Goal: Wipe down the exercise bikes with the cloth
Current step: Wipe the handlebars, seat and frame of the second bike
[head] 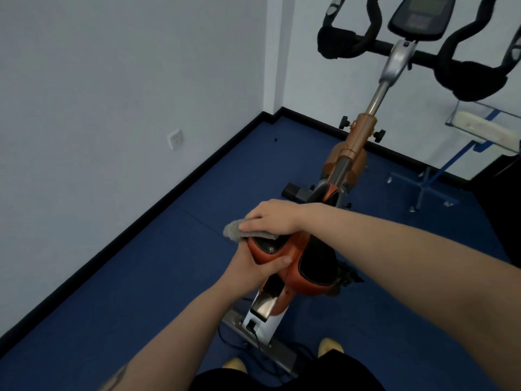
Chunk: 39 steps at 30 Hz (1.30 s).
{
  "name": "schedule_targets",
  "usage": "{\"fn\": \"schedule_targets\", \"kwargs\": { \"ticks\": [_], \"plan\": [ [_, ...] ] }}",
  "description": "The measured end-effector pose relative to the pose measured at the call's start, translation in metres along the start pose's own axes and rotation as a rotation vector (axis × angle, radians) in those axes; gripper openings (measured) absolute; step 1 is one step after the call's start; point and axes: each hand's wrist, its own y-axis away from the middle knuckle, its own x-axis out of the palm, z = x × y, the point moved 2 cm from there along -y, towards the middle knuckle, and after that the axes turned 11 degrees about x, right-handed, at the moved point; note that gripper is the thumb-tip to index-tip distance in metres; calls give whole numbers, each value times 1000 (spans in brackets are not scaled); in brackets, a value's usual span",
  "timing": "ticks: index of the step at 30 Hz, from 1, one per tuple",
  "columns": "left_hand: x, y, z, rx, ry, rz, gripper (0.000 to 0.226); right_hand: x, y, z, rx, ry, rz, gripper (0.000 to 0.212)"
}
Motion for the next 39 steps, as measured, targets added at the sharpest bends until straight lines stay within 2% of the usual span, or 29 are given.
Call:
{"fn": "schedule_targets", "kwargs": {
  "ticks": [3,5,7,9,10,12,15,17,21,28,30,31,33,35,37,39],
  "plan": [
    [-1,4,-4,13,-35,-44,56,-3,-7,-9,98,-16,-5,45],
    [-1,7,-8,37,-102,-89,68,-10,-1,-23,184,23,-53,55],
    [-1,7,-13,28,-195,-88,95,-19,10,-49,243,184,-200,57],
    [-1,5,-14,45,-325,-62,102,-21,26,-78,252,300,-452,51],
    [0,3,-14,74,-374,-42,97,-19,34,-89,251,253,-569,47],
    [5,0,-14,110,-398,-25,87,-10,42,-97,284,8,-715,39],
    [11,0,-12,111,-335,-71,80,17,43,-81,494,-281,-790,42],
    [12,2,-12,122,-335,-83,82,38,52,-67,544,-465,-845,48],
    [8,4,-7,148,-339,-65,82,74,85,-45,586,-781,-850,50],
    [14,1,-6,173,-357,-91,75,116,134,2,693,-706,-924,48],
    [15,2,-11,128,-392,-90,73,116,144,5,707,-699,-899,46],
    [16,4,-16,165,-417,-81,72,113,149,4,700,-713,-879,45],
    [21,8,-38,386,-492,13,70,101,160,-4,692,-773,-798,37],
    [32,12,-61,565,-476,230,70,86,173,-17,687,-895,-721,27],
    [48,16,-80,629,-415,430,68,74,191,-29,673,-1059,-684,28],
    [62,18,-95,682,-402,501,66,68,209,-36,684,-1193,-622,31]
  ]
}}
